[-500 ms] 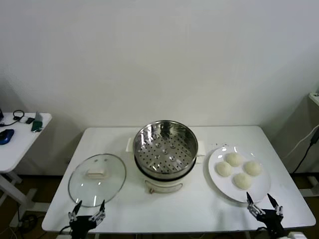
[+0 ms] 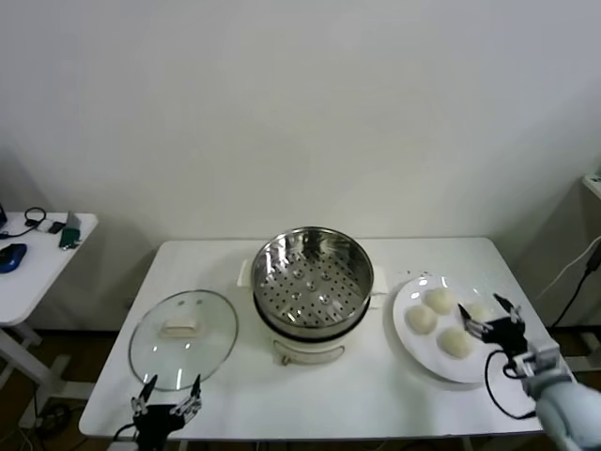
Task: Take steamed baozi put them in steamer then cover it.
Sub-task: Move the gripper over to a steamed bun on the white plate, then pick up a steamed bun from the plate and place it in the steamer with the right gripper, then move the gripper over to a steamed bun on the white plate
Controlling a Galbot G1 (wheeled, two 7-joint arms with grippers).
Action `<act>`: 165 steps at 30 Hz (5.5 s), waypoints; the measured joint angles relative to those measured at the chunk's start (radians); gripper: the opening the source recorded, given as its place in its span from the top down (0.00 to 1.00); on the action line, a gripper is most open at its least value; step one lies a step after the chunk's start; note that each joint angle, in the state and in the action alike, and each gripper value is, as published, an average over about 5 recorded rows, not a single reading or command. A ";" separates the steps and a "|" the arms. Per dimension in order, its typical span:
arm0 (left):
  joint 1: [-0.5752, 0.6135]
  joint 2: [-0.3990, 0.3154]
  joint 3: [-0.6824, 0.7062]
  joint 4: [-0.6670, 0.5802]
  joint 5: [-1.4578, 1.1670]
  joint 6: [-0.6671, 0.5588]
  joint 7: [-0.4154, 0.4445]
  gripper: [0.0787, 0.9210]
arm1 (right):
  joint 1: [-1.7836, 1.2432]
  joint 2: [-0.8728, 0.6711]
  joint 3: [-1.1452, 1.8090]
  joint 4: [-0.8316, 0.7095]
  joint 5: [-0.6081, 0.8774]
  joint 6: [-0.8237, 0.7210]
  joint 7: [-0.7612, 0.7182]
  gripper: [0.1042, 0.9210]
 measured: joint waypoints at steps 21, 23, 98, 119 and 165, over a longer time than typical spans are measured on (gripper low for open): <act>0.000 -0.011 0.009 -0.011 0.009 -0.003 0.007 0.12 | 1.098 -0.206 -1.075 -0.402 -0.215 0.161 -0.705 0.12; -0.001 -0.011 0.011 -0.010 0.010 -0.003 0.008 0.12 | 1.177 -0.194 -1.168 -0.429 -0.215 0.161 -0.730 0.12; -0.027 0.008 -0.006 0.030 0.010 -0.005 0.003 0.12 | 2.042 0.363 -1.887 -0.435 -0.050 0.463 -0.803 0.34; -0.020 0.001 0.007 0.042 0.019 -0.023 0.001 0.12 | 1.831 0.584 -1.932 -0.533 -0.432 0.687 -0.656 0.34; -0.006 -0.022 0.020 0.004 0.040 -0.019 0.002 0.12 | 2.097 0.078 -2.390 -0.311 0.266 0.070 -0.648 0.12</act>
